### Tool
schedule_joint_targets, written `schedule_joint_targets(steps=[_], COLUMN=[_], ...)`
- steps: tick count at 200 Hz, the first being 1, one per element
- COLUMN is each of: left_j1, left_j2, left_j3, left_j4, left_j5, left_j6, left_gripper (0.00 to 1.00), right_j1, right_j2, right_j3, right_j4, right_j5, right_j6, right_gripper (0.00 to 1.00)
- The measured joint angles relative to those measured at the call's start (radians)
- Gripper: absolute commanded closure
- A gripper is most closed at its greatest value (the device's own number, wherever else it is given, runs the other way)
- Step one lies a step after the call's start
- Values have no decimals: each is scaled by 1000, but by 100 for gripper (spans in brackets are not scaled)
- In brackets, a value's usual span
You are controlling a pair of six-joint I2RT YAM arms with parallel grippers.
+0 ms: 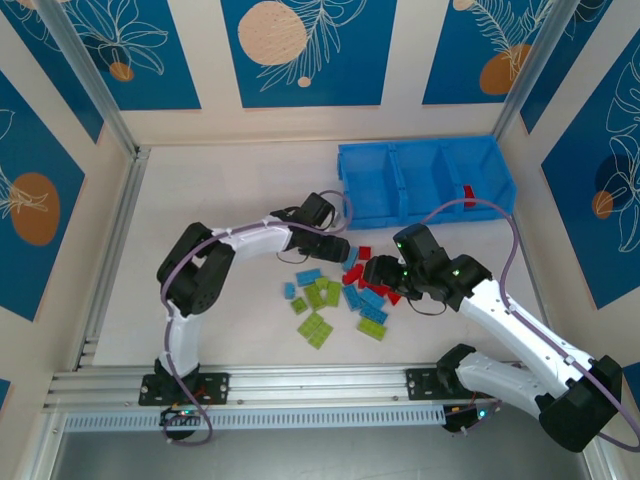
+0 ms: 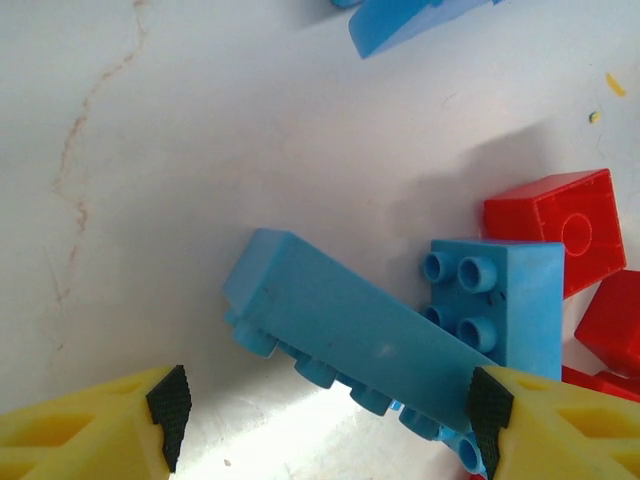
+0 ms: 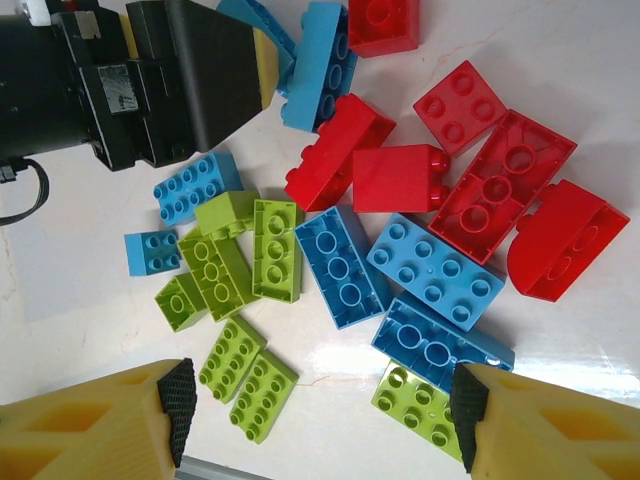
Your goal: Sort the legos into containers by color
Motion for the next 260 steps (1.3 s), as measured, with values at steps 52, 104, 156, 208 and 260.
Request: schedule_joint_targets(steps=[52,104,156,208,260], left_j1=[-3,1,-45,-46,-46], left_j2=[-43,-176,-104,52,64], left_j3=[-21,-116,11,87,109], left_j4=[-23,-57,-58,-100,-137], left_j5=[-170,-259,-309,-353,-355], left_j6=[-17,-108,-167,-158,-123], left_gripper=[34,15,20,46,83], right_j1=[0,0,2,8,13], right_j2=[-1,-5,-5,-29,-37], right_j3=[0,0,0,0,4], right_j4=[-11,-13,-14,-35,-45], right_j5=[0,0,0,0,3], right_j6=[0,4,7,8,11], right_gripper=[30,29,29,29,29])
